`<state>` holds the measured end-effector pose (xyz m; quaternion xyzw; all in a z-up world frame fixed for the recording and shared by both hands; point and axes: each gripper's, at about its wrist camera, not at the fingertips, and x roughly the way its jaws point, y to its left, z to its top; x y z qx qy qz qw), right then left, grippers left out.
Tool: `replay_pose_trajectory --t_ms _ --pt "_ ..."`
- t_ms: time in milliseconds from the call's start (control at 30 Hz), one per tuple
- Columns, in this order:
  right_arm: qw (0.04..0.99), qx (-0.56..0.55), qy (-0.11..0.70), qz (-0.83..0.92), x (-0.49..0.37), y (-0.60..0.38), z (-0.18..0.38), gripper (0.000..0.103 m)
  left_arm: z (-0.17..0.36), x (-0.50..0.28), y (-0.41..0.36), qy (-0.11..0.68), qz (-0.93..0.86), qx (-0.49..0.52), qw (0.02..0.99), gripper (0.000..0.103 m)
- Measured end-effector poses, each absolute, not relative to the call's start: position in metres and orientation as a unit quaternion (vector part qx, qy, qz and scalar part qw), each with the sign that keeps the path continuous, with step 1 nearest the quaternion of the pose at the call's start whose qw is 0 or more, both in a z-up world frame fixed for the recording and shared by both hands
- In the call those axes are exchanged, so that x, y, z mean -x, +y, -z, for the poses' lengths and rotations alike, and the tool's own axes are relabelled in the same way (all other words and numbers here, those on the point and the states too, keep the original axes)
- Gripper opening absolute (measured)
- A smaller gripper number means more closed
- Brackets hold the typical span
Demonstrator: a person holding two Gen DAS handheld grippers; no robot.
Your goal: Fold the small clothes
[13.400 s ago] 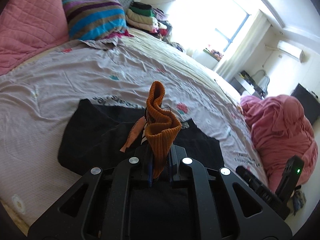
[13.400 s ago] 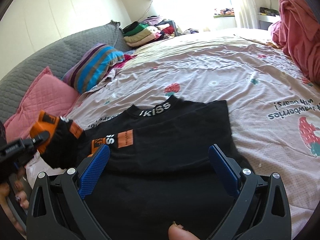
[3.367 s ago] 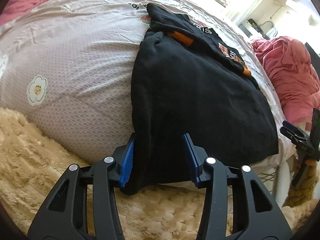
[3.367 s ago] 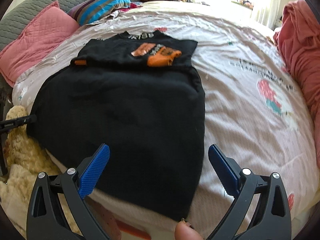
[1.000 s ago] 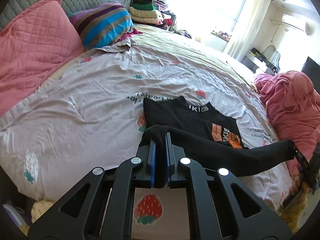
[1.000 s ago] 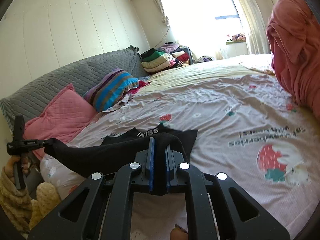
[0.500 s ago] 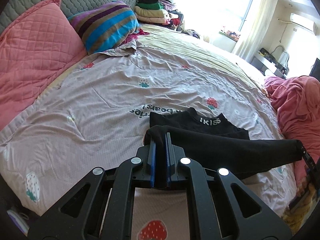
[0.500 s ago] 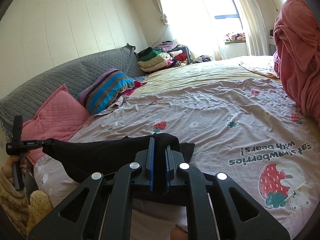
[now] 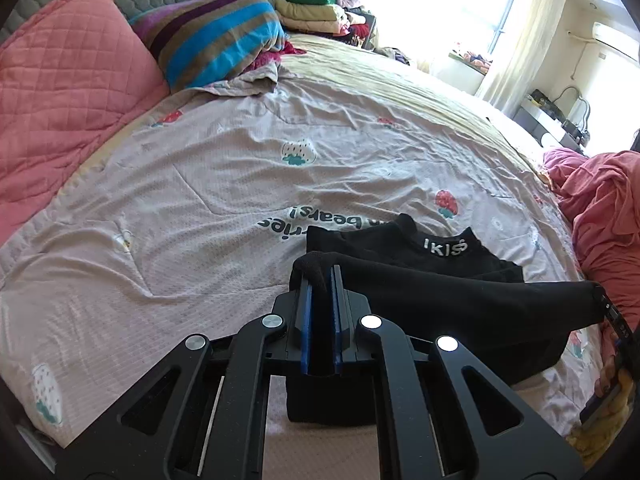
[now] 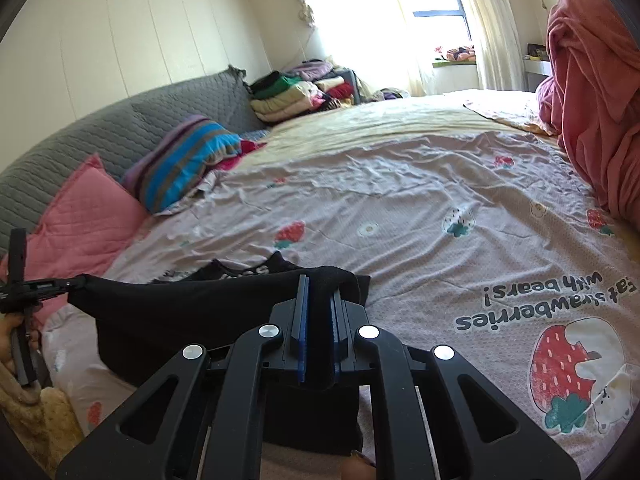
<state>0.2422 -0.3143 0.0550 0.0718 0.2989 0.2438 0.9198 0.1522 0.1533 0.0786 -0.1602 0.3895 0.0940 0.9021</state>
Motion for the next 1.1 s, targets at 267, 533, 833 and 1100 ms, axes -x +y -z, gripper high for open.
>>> replay_pose_trajectory --t_ms 267,533,833,1100 --pt "0.917 -0.063 0.326 -0.219 -0.266 -0.300 -0.032 0.008 -0.057 -0.169 0.156 0.404 -0.096 0.147 0.898 0.003" --pt "0.916 -0.059 0.343 -0.201 -0.277 -0.294 -0.015 0.008 -0.041 -0.181 0.159 0.412 -0.099 0.143 0.894 0.004" --pt "0.932 -0.019 0.325 -0.158 -0.270 -0.290 -0.012 0.047 -0.041 -0.171 0.162 0.392 -0.112 0.156 0.900 0.025" --pt "0.938 0.004 0.299 -0.177 -0.239 -0.287 -0.023 0.045 -0.055 -0.142 0.136 0.349 -0.116 0.114 0.923 0.034"
